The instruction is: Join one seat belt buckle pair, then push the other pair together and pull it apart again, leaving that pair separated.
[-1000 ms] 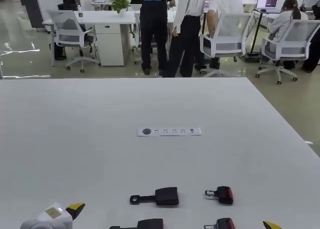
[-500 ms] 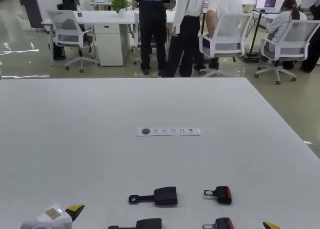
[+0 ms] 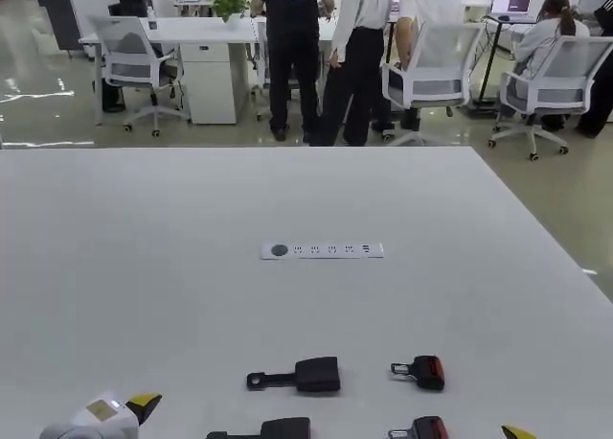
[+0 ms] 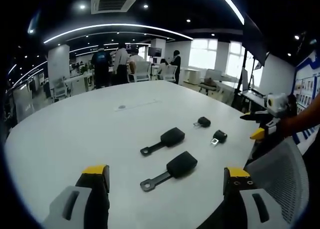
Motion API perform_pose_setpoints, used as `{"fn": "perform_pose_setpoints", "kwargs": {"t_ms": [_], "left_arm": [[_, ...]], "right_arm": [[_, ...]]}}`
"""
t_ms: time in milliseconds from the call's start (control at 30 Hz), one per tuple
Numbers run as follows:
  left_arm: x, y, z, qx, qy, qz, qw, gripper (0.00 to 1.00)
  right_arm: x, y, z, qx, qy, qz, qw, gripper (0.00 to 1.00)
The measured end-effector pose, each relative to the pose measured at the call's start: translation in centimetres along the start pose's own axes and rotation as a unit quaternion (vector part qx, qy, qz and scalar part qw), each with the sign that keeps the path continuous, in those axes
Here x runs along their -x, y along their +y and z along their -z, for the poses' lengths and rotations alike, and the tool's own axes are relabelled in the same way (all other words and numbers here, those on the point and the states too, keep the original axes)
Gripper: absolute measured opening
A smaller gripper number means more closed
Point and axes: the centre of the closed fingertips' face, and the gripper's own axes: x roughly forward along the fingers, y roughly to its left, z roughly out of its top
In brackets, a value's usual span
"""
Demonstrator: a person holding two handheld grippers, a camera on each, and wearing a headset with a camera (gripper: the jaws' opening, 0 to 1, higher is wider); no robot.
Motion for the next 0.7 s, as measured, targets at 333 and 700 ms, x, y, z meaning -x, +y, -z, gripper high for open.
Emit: {"fn": "perform_pose_setpoints", "kwargs": {"t_ms": [333, 700], "left_arm": [[-0.1, 0.0, 0.09, 0.0, 0.003, 0.001, 1.0, 0.96], [-0.57, -0.39, 0.34, -0.005, 0.012, 0.008, 0.9999, 0.96]], "right_arm": [[-0.11, 0.07, -0.37, 0.002, -0.001, 0.0, 1.0, 0.98], [-0.36, -0.28, 0.27, 0.001, 0.004, -0.003, 1.0, 0.98]]}}
